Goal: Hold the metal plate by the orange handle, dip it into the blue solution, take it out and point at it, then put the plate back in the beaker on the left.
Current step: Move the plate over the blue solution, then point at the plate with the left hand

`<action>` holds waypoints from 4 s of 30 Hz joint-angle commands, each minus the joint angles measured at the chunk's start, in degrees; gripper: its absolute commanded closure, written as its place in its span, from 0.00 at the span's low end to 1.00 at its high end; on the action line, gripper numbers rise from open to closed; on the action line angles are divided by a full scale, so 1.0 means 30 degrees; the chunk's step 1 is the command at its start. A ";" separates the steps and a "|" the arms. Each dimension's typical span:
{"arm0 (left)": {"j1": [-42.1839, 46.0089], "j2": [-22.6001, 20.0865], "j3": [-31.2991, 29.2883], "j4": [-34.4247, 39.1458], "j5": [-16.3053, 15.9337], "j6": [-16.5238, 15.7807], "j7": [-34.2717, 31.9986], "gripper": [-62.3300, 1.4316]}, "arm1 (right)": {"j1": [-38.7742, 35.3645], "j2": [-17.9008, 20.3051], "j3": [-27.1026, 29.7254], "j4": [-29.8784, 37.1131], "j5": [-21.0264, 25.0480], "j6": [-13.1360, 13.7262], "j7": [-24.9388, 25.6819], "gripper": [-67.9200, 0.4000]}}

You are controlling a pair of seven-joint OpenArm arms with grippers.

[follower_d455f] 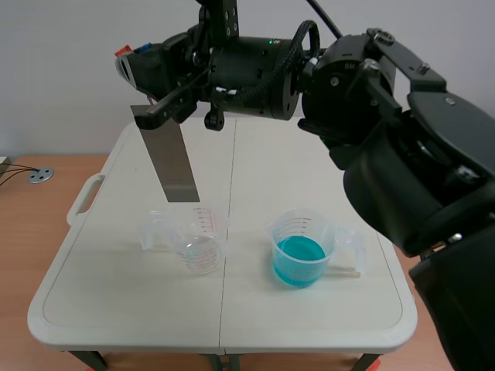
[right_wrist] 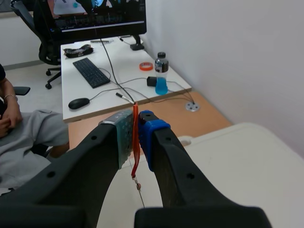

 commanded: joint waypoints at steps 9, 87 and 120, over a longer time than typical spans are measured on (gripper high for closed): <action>0.0146 -0.2149 -0.2164 0.4197 -0.0051 0.0430 -0.2098 0.93 | -0.0984 0.1282 0.0962 0.4320 0.1137 0.0284 -0.0933 0.98; -2.1966 0.3446 1.4724 -0.0670 0.5231 -0.4583 -0.0029 0.93 | -0.6754 0.7737 0.8400 0.7497 0.7774 0.0284 -0.2033 0.98; -1.2692 -0.2317 0.4291 0.5144 0.3708 0.0007 -0.0175 0.93 | -0.6739 0.7147 0.8386 0.5537 0.7096 0.0284 -0.2033 0.98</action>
